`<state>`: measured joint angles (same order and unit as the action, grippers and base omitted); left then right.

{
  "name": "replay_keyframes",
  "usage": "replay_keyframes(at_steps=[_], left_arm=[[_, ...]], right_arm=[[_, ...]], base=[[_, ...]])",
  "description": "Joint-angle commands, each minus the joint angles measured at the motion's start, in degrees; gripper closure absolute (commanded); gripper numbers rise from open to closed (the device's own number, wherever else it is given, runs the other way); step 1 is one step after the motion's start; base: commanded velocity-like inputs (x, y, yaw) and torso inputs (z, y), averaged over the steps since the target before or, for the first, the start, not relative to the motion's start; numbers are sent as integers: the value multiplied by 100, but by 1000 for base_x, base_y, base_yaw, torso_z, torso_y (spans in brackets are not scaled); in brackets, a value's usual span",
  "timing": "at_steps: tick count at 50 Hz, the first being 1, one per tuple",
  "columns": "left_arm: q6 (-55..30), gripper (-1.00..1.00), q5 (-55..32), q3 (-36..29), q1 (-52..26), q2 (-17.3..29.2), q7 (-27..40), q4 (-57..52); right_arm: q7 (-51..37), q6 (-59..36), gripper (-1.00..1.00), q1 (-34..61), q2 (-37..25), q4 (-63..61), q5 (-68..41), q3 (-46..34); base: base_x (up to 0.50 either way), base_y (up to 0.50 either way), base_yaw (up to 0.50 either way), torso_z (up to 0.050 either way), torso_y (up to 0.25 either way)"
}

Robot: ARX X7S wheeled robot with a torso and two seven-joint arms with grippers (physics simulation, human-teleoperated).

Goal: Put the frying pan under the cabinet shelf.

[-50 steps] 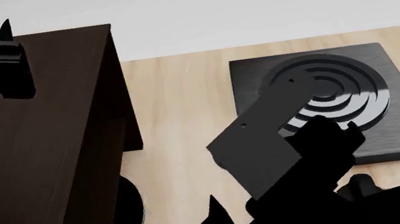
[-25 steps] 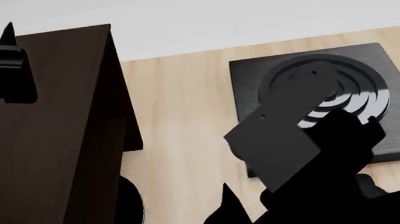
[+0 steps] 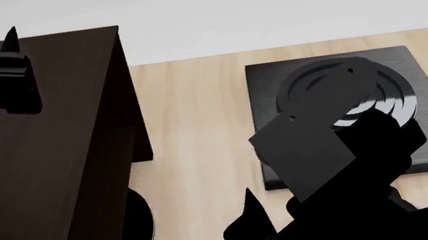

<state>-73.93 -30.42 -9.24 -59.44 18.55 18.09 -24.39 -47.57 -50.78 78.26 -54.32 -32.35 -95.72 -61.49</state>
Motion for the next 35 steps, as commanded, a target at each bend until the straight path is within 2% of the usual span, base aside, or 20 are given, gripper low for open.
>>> replay_keyframes(at_steps=[1,35], left_arm=[[-35,-100,-46,43,49,43,28,-78],[-127,-100,-176,152,169,121,122,-275]], right_arm=[[-69,19,-100,-10,2,-37,-25,5],[-68,104,-100,-79,-70,-132,3,41]], base=[[0,0,0,0,0],[0,0,0,0,0]])
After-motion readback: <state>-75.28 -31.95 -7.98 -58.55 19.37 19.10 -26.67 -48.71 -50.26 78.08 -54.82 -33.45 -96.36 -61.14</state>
